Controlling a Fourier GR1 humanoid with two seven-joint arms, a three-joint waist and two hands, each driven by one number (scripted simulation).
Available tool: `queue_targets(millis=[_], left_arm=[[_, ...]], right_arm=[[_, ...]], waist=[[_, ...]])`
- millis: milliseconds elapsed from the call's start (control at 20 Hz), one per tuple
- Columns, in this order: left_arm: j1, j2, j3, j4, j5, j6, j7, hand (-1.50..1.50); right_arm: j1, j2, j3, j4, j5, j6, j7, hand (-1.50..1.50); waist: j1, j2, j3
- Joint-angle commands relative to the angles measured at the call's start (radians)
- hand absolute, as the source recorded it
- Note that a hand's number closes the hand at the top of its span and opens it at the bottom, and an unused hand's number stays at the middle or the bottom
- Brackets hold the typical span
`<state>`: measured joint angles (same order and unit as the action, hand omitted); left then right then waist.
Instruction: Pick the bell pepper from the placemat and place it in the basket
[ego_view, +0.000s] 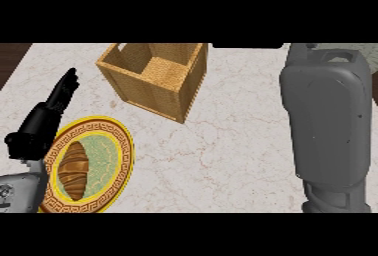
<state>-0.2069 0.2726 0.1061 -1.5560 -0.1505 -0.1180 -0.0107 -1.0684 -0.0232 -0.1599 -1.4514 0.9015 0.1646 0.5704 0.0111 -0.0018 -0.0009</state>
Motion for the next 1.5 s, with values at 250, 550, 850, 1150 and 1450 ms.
queue_targets(millis=[250, 550, 850, 1150, 1450], left_arm=[[-0.009, -0.007, -0.009, -0.037, 0.003, -0.015, 0.047, 0.00], [-0.039, -0.001, 0.002, -0.008, 0.020, -0.033, 0.035, 0.00], [-0.029, -0.029, -0.016, -0.002, -0.015, 0.000, 0.020, 0.00], [-0.031, -0.041, -0.030, -0.012, -0.021, 0.001, 0.024, 0.00], [0.018, -0.027, -0.022, -0.025, -0.017, -0.018, -0.023, 0.00]], right_arm=[[-0.336, 0.015, -0.027, 0.321, -0.089, -0.006, 0.109, 1.50], [-0.510, 0.023, 0.005, 0.623, -0.137, -0.138, 0.191, 1.50], [-0.536, 0.023, 0.044, 0.807, -0.210, -0.145, 0.158, 1.50], [-0.596, 0.023, 0.125, 0.945, -0.188, -0.056, 0.237, 1.50], [-0.641, 0.004, 0.158, 1.051, -0.112, 0.005, 0.223, 1.50]], waist=[[0.013, 0.004, 0.000], [0.038, 0.013, -0.002], [0.030, 0.013, -0.001], [0.030, 0.010, -0.001], [0.033, 0.012, -0.001]])
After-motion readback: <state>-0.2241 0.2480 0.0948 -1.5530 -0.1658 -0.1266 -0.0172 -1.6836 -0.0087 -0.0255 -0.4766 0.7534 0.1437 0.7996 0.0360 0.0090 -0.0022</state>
